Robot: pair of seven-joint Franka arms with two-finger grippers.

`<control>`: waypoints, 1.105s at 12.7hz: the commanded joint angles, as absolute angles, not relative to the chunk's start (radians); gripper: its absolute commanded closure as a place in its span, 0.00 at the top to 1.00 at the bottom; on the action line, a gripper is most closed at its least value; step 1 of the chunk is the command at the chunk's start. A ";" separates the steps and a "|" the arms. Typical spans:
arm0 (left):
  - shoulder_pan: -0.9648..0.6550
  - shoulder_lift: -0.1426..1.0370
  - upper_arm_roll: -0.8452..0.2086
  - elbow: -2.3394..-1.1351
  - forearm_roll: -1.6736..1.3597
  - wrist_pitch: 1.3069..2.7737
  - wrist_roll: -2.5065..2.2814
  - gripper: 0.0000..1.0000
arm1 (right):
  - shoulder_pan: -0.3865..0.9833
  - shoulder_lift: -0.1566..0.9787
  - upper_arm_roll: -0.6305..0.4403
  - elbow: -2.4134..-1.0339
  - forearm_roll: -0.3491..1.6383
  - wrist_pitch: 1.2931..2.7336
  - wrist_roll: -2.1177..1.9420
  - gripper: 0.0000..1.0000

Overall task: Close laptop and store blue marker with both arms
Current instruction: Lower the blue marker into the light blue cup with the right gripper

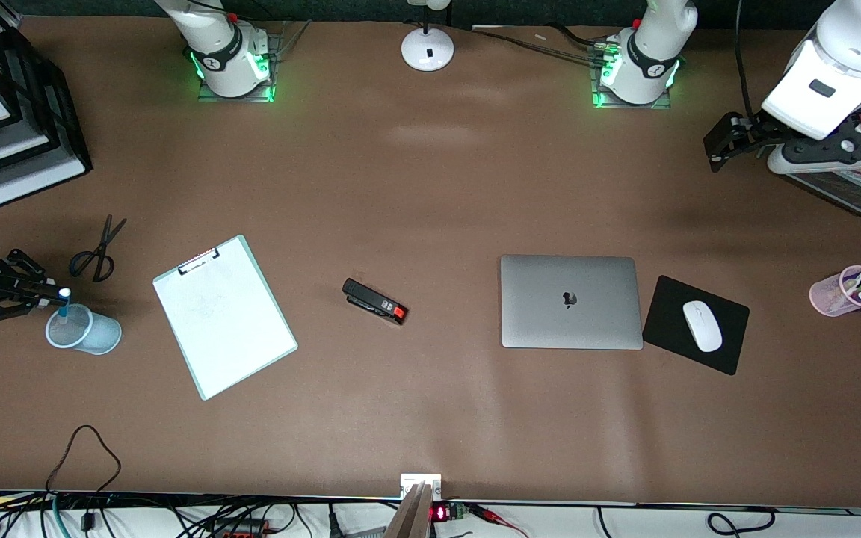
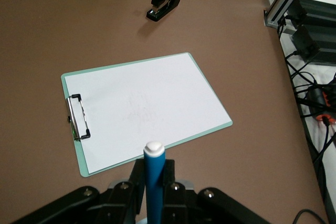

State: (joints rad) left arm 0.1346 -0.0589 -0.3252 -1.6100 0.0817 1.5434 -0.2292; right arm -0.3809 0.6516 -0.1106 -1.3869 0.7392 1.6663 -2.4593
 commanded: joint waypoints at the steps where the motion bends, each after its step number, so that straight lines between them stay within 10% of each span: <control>1: 0.175 -0.058 -0.327 -1.591 0.037 1.529 -0.202 1.00 | -0.411 0.690 -0.095 -1.347 0.770 1.647 -2.477 0.00; 14: 0.163 -0.057 -0.336 -1.600 0.035 1.512 -0.202 1.00 | -0.426 0.782 -0.095 -1.316 0.835 1.735 -2.467 0.00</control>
